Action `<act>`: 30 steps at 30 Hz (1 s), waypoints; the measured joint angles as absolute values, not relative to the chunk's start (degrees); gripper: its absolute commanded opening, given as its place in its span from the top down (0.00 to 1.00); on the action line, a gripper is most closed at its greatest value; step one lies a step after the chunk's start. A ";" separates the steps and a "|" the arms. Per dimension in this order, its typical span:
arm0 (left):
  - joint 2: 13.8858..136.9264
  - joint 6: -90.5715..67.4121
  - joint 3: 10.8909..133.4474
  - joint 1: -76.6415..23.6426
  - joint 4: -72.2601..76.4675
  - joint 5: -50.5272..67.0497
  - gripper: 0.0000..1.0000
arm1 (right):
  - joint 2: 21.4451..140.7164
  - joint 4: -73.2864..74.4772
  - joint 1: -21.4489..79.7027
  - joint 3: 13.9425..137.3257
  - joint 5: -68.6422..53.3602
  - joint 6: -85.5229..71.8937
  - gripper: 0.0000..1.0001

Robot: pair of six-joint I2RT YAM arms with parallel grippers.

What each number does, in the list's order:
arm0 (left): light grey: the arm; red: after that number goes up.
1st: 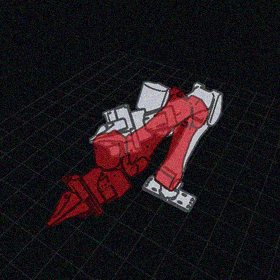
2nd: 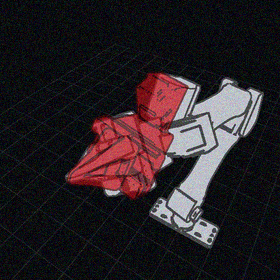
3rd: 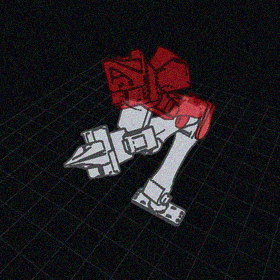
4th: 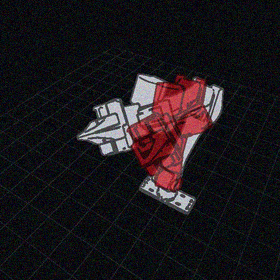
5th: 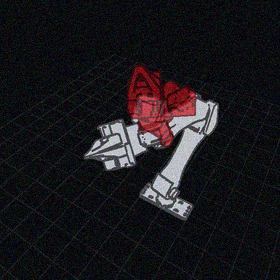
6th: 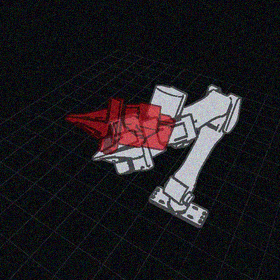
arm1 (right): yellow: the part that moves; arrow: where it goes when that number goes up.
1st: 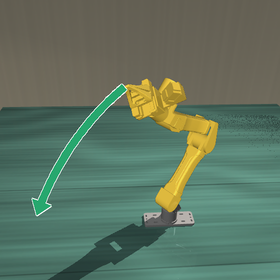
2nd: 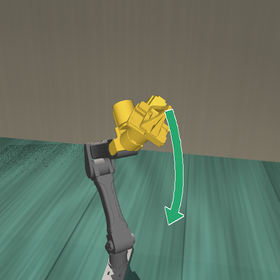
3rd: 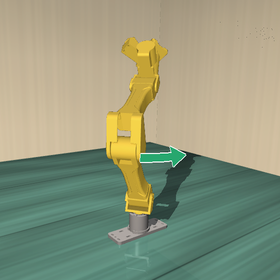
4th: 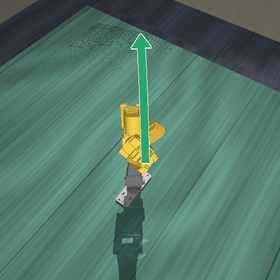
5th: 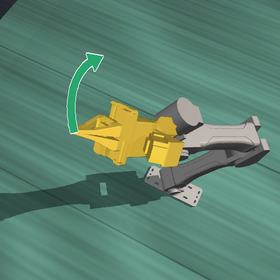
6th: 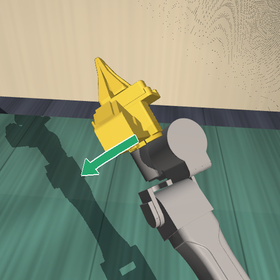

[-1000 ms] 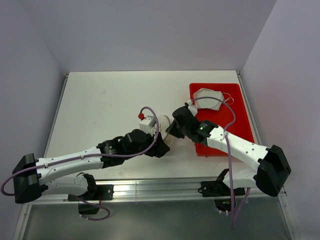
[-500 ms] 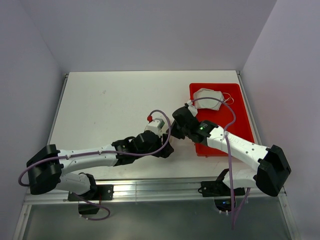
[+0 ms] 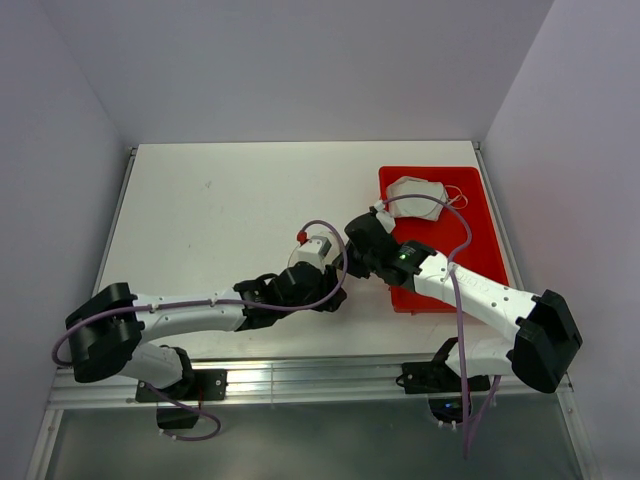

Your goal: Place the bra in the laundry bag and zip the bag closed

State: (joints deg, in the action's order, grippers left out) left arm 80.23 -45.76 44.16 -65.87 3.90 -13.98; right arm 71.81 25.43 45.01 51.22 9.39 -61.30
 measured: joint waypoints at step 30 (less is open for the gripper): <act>81.56 -46.54 44.16 -65.87 4.86 -20.95 1.00 | 71.81 25.39 45.01 51.22 9.19 -61.91 1.00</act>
State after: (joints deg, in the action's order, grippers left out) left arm 81.56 -46.54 44.16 -65.87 4.86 -20.95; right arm 71.81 25.39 45.01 51.22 9.19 -61.91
